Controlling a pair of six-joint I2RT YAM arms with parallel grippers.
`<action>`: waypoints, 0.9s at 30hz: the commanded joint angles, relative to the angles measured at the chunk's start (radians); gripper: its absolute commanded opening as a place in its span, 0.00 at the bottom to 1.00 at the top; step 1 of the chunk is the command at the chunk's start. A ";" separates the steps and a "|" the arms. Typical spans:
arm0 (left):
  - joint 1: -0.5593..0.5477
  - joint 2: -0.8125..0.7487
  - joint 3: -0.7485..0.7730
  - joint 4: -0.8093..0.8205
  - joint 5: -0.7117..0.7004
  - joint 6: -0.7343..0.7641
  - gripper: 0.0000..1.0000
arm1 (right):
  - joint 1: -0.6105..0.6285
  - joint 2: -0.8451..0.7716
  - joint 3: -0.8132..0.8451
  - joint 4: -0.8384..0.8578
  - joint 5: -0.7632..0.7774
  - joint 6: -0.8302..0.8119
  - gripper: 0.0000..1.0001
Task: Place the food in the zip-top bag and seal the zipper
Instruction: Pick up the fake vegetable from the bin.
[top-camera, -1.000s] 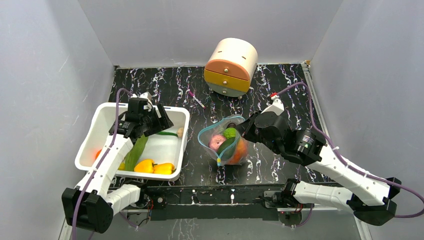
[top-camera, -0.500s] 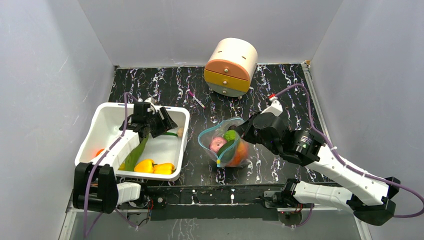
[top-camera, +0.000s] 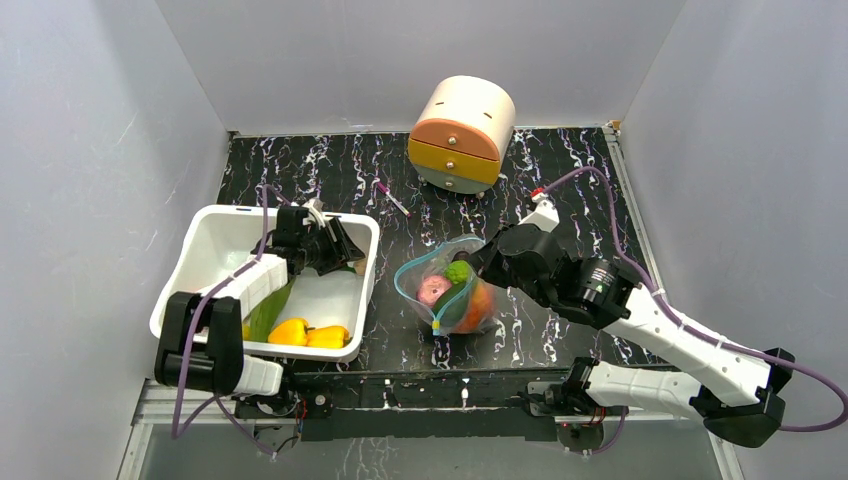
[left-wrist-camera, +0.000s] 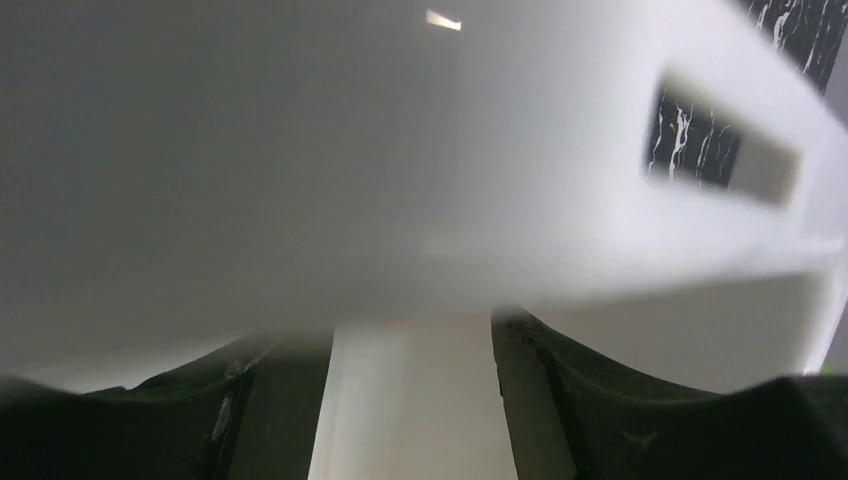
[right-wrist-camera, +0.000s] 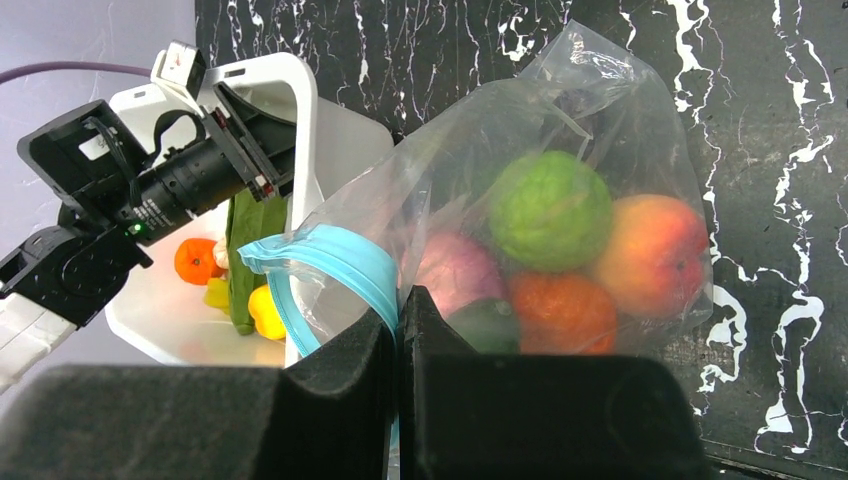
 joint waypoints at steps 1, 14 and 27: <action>0.004 0.065 -0.010 0.057 0.058 0.022 0.56 | 0.002 -0.004 0.031 0.058 0.016 0.021 0.00; 0.001 0.041 0.020 -0.019 0.076 0.030 0.57 | 0.002 -0.013 0.013 0.053 0.027 0.036 0.00; -0.007 -0.208 -0.109 0.074 -0.038 -0.070 0.64 | 0.001 -0.024 -0.004 0.063 0.019 0.040 0.00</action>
